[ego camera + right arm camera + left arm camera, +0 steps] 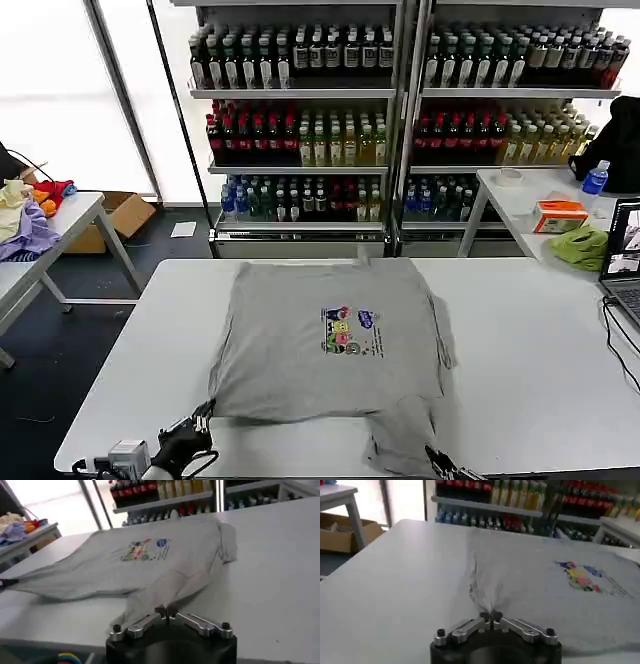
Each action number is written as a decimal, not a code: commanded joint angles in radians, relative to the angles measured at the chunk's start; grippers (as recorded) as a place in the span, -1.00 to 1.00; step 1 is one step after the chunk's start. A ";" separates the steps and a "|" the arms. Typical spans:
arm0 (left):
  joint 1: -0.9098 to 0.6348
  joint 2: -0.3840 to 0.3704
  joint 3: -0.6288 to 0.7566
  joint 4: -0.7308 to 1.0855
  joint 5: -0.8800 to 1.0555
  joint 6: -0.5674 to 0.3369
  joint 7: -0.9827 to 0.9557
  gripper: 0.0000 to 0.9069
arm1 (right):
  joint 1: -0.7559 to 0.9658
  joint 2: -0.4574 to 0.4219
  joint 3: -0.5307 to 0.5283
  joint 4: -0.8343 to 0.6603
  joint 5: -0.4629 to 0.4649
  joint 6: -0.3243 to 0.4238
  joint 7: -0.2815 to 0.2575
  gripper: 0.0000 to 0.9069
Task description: Fold and organize the clothes.
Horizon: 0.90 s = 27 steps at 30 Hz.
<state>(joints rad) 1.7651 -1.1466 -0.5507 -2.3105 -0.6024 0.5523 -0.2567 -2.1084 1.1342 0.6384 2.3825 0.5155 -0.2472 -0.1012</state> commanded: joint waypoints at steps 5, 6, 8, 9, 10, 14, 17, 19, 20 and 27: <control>0.069 0.082 -0.099 -0.055 -0.110 0.026 0.018 -0.98 | 0.024 -0.007 0.013 -0.020 0.057 0.152 -0.041 -1.00; 0.033 0.100 -0.102 -0.048 -0.153 0.026 0.014 -0.98 | 0.075 0.007 0.009 -0.038 0.075 0.151 -0.019 -1.00; -0.023 0.113 -0.092 -0.045 -0.201 0.027 -0.009 -0.98 | 0.150 0.021 0.006 -0.060 0.102 0.146 0.006 -1.00; -0.091 0.120 -0.076 -0.033 -0.219 0.027 -0.018 -0.98 | 0.203 0.033 0.005 -0.074 0.107 0.135 0.015 -1.00; -0.122 0.123 -0.070 -0.017 -0.230 0.027 -0.016 -0.98 | 0.230 0.040 0.005 -0.084 0.104 0.133 0.015 -1.00; -0.233 0.151 -0.044 0.071 -0.254 0.026 0.006 -0.98 | 0.410 0.090 -0.005 -0.119 0.103 0.083 0.044 -1.00; -0.299 0.170 -0.025 0.126 -0.286 0.026 0.015 -0.98 | 0.496 0.091 -0.014 -0.150 0.102 0.061 0.065 -1.00; -0.358 0.178 -0.005 0.160 -0.320 0.026 0.034 -0.98 | 0.582 0.087 -0.018 -0.197 0.102 0.046 0.080 -1.00; -0.374 0.180 0.005 0.178 -0.350 0.026 0.050 -0.98 | 0.610 0.085 -0.021 -0.216 0.102 0.038 0.080 -1.00; -0.578 0.150 0.126 0.344 -0.322 0.025 0.058 -0.98 | 0.736 0.101 -0.094 -0.337 0.054 0.009 0.075 -1.00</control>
<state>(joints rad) 1.4870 -1.0072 -0.5429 -2.1818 -0.8649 0.5753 -0.2229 -1.5789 1.2165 0.5865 2.1605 0.5902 -0.2120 -0.0419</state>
